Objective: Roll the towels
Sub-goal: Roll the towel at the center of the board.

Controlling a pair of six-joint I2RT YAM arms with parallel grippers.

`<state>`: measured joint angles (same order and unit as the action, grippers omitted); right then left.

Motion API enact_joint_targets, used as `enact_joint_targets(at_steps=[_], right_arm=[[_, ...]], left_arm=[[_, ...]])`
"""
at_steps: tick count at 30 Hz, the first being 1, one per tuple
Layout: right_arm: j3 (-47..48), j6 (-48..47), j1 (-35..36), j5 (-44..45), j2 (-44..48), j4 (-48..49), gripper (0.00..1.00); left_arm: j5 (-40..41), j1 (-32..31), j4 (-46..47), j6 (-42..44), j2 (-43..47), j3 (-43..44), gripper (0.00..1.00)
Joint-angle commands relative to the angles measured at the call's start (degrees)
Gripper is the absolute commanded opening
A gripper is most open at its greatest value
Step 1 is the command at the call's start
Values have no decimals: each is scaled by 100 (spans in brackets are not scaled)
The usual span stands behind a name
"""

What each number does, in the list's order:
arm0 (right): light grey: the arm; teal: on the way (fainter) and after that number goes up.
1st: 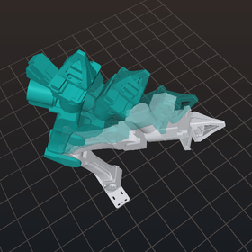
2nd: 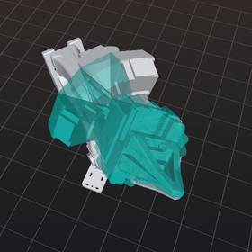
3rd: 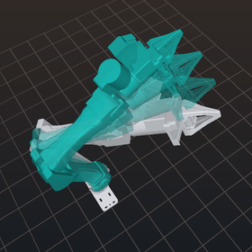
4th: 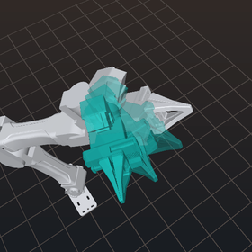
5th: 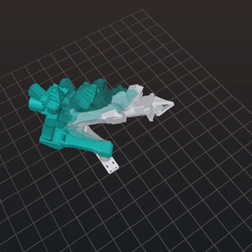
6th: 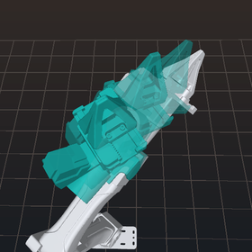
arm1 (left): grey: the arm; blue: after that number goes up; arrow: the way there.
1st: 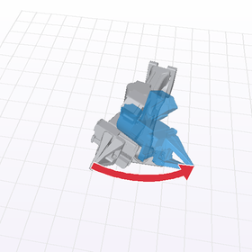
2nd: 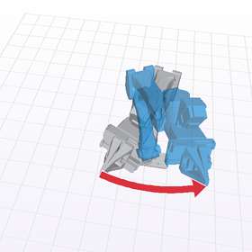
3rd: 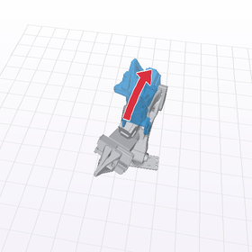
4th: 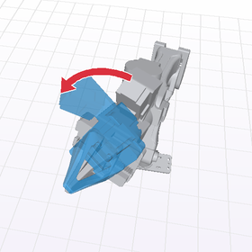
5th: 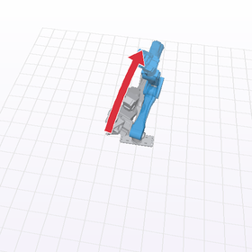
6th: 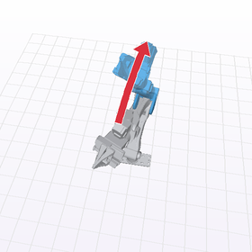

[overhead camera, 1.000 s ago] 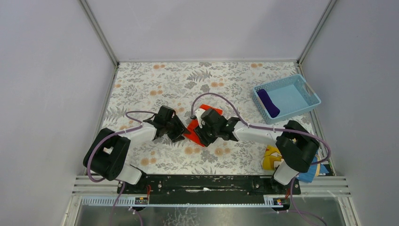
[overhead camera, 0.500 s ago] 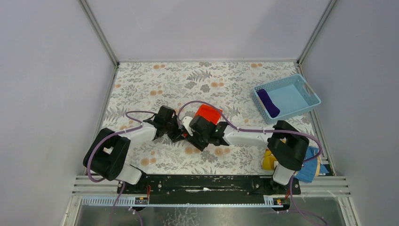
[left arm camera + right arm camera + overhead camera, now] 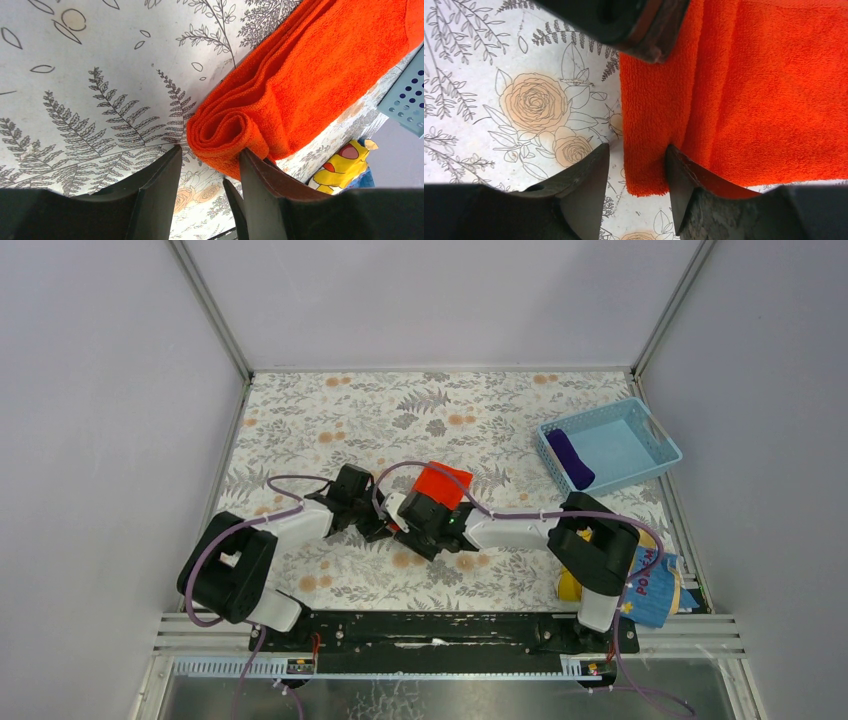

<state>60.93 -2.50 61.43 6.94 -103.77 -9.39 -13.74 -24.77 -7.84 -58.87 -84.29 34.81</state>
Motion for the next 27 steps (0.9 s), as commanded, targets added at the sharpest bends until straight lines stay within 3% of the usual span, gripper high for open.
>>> enact_joint_targets(at_steps=[1, 8, 16, 27], right_arm=[[5, -124, 52, 305, -397, -178, 51], [167, -52, 171, 328, -739, -487, 30], [129, 695, 108, -1779, -313, 19, 6], [-457, 2612, -944, -4613, -229, 1824, 3]], left_arm=[[706, -40, -752, 315, -349, -173, 47], [749, -10, -924, 255, -55, -102, 49], [873, 293, -1544, 236, 1218, -87, 61], [859, 386, -2482, 280, 2523, -106, 70]])
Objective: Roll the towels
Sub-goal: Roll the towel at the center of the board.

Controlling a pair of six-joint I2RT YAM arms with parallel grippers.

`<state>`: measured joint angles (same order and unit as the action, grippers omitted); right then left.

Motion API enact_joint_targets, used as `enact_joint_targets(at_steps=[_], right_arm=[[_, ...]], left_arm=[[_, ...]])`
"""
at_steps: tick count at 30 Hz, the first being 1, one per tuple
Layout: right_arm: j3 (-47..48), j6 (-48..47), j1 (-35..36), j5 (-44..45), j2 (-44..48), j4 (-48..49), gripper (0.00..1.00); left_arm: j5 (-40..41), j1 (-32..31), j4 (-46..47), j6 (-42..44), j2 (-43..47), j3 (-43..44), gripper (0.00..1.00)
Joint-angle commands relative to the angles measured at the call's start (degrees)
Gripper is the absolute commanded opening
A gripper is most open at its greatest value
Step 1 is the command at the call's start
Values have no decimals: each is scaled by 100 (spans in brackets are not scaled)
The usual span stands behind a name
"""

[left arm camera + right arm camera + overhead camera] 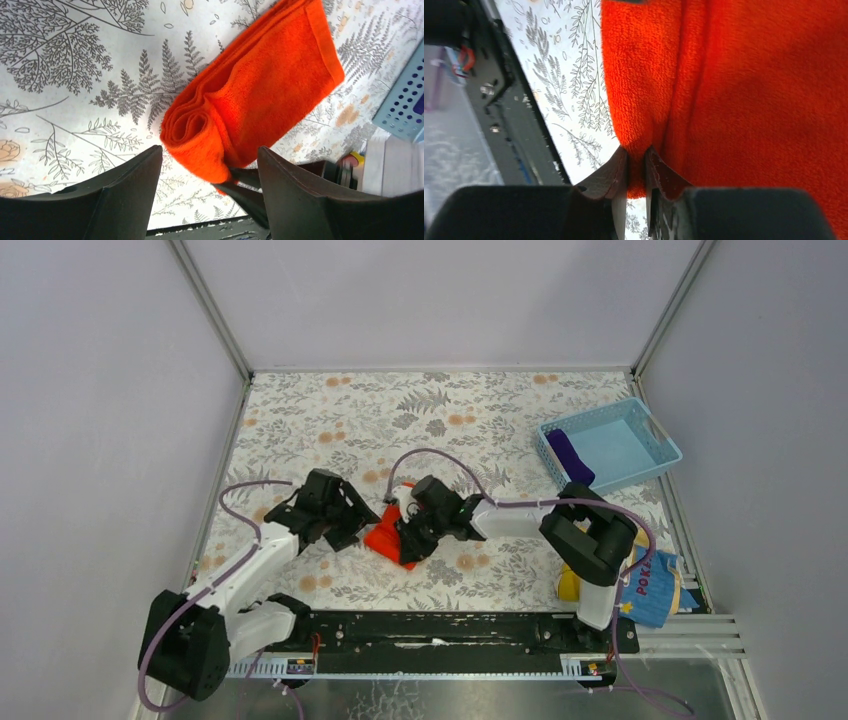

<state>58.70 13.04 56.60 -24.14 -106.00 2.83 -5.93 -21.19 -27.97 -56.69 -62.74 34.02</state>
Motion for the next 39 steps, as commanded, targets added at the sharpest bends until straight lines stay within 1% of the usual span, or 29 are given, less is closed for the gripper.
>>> enact_joint_targets(at_steps=[1, 3, 6, 7, 12, 18, 24, 26, 30, 32, 33, 36, 39], right_arm=[[-242, 1178, -550, -1653, -65, 682, 3], [-275, 1475, -705, -2005, -169, 912, 3], [-470, 2142, -982, -2541, -330, 1689, 3], [-490, 2300, -1060, -2645, -386, 1805, 3], [-326, 2596, -1298, -2948, -725, 1708, 4], [-133, 2695, -1481, -3082, -1098, 1542, 4], [20, 2666, -1582, -3114, -1285, 1414, 5], [150, 2560, -1592, -3083, -1343, 1228, 5], [318, 2335, -1591, -2982, -1360, 851, 6], [392, 2176, -1591, -2881, -1319, 625, 7], [429, 2076, -1595, -2802, -1281, 491, 8], [494, 1820, -1582, -2635, -1095, 195, 12], [510, 1439, -1544, -2374, -750, -121, 20]], left_arm=[[80, 27, -537, 61, 452, -19, 70], [78, 27, -685, 53, 596, 5, 70], [52, 25, -720, 29, 708, -45, 71], [26, 27, -689, 14, 698, -71, 71], [-278, 24, -269, -67, 478, -141, 71], [-388, 17, 195, -103, -70, -22, 70], [-433, 10, 686, -200, -521, 21, 57], [-398, 10, 780, -198, -655, 32, 54], [-284, 16, 975, -158, -1087, 109, 52], [-223, 10, 1030, -119, -1315, 160, 48], [-145, 10, 1056, -101, -1415, 165, 44], [-28, 10, 1074, -26, -1729, 248, 34], [3, 1, 1070, 65, -2031, 318, 29]])
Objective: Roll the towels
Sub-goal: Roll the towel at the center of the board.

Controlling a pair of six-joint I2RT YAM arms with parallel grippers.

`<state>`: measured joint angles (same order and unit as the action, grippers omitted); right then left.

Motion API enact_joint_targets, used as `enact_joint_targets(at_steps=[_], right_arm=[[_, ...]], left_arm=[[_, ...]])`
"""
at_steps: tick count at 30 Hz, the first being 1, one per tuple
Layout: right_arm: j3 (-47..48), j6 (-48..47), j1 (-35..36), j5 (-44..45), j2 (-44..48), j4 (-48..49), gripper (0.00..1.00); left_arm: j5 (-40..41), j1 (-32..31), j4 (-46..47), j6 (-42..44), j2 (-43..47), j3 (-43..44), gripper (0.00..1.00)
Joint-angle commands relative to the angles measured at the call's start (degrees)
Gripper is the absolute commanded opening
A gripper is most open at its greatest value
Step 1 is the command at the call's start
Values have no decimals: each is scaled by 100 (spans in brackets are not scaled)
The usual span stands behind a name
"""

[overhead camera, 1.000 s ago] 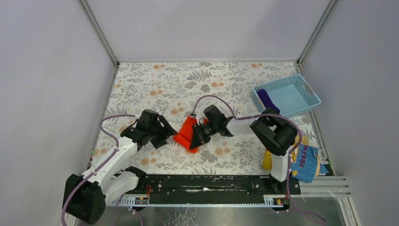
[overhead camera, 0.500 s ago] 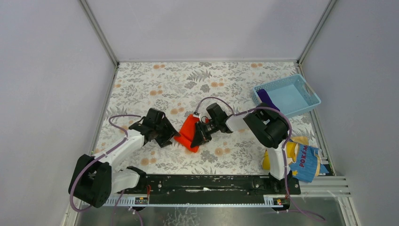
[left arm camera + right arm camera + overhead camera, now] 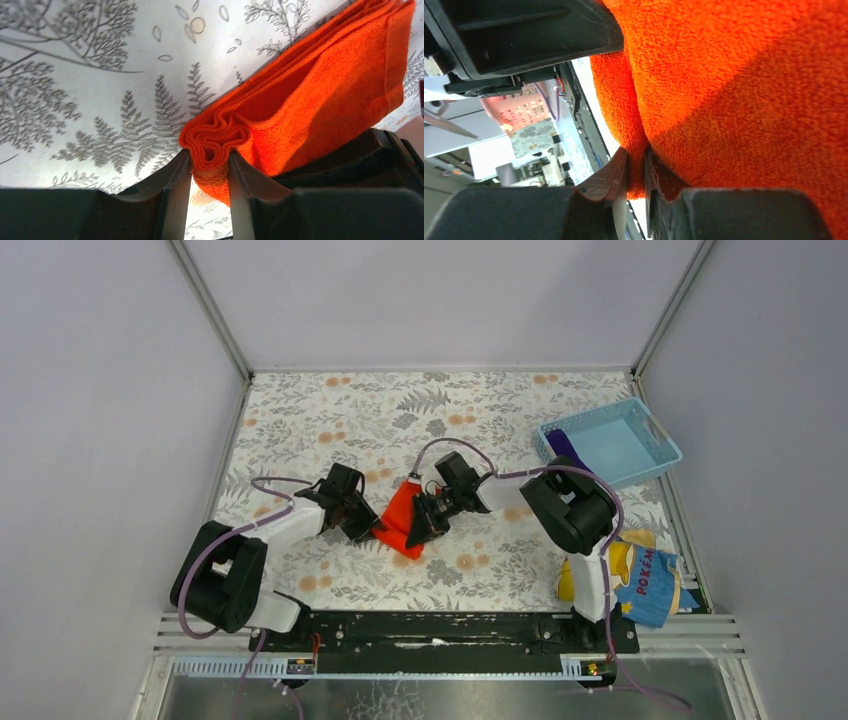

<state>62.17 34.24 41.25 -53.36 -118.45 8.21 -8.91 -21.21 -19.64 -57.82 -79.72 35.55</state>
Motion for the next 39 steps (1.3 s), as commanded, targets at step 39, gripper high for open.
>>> enact_joint_targets(at_steps=[39], right_arm=[[-279, -4510, 2600, 6701, 1341, -1185, 56]], left_arm=[[343, 21, -84, 518, -904, 422, 30]])
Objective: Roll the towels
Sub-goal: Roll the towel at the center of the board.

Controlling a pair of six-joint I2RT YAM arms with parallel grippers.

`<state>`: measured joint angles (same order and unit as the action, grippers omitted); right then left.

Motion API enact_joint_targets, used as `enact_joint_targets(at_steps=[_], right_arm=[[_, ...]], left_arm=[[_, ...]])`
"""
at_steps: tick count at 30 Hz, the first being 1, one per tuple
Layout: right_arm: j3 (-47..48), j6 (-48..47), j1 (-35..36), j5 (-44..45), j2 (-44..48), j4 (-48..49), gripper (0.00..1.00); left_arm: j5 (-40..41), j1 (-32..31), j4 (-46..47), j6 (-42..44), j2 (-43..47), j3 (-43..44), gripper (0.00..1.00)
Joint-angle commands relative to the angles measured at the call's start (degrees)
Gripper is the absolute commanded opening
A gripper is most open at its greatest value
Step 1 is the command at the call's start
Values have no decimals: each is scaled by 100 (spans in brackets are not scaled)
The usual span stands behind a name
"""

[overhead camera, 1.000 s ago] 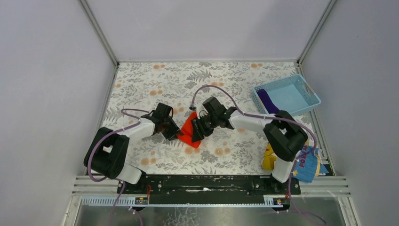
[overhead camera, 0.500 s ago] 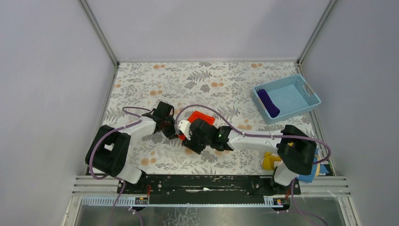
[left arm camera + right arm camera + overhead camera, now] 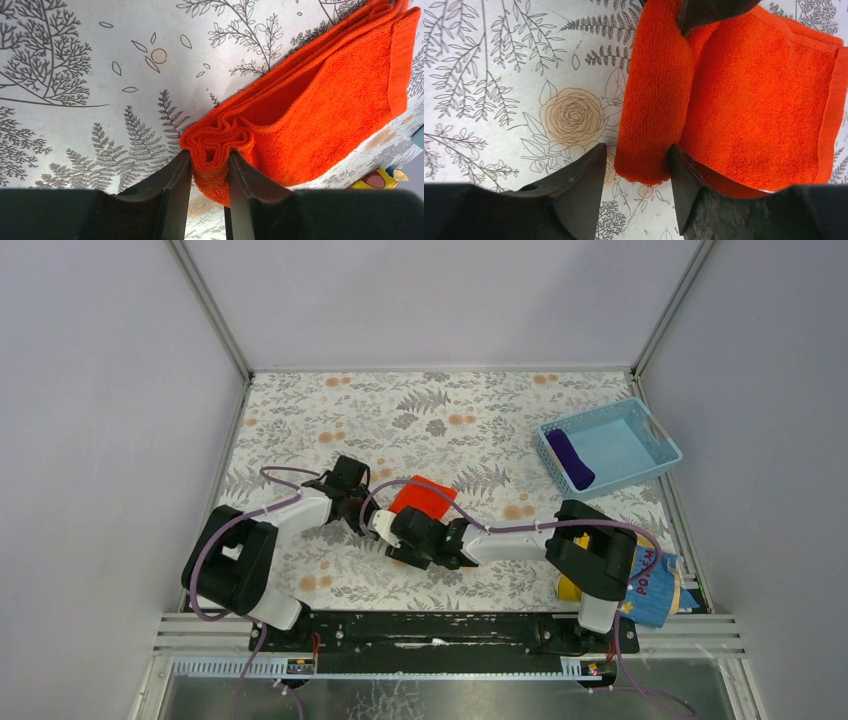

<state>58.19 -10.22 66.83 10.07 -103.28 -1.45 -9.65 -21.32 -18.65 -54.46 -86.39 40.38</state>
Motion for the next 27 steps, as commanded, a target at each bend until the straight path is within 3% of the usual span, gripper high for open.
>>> enact_joint_targets(at_steps=[1, 5, 8, 12, 15, 18, 27], right_arm=[[106, -71, 41, 375, -227, -224, 55], [163, -71, 46, 355, -463, -281, 48], [289, -1, 42, 140, -561, -395, 34], [257, 300, -44, -788, -310, -388, 16], [116, 778, -243, -1730, -76, -128, 9], [-226, 1407, -558, -2826, 95, 433, 2], [-1547, 3950, -1653, -4814, 243, 3490, 1]], left_arm=[[414, 29, -180, 183, -246, -53, 30], [388, 25, -182, 181, -251, -46, 31], [384, 32, -218, 183, -138, -53, 32], [608, 88, -374, 162, 384, -106, 42], [613, 268, -439, 105, 967, -230, 48], [592, 385, -626, 94, 1490, -268, 54], [89, 388, -876, 68, 2224, -498, 64]])
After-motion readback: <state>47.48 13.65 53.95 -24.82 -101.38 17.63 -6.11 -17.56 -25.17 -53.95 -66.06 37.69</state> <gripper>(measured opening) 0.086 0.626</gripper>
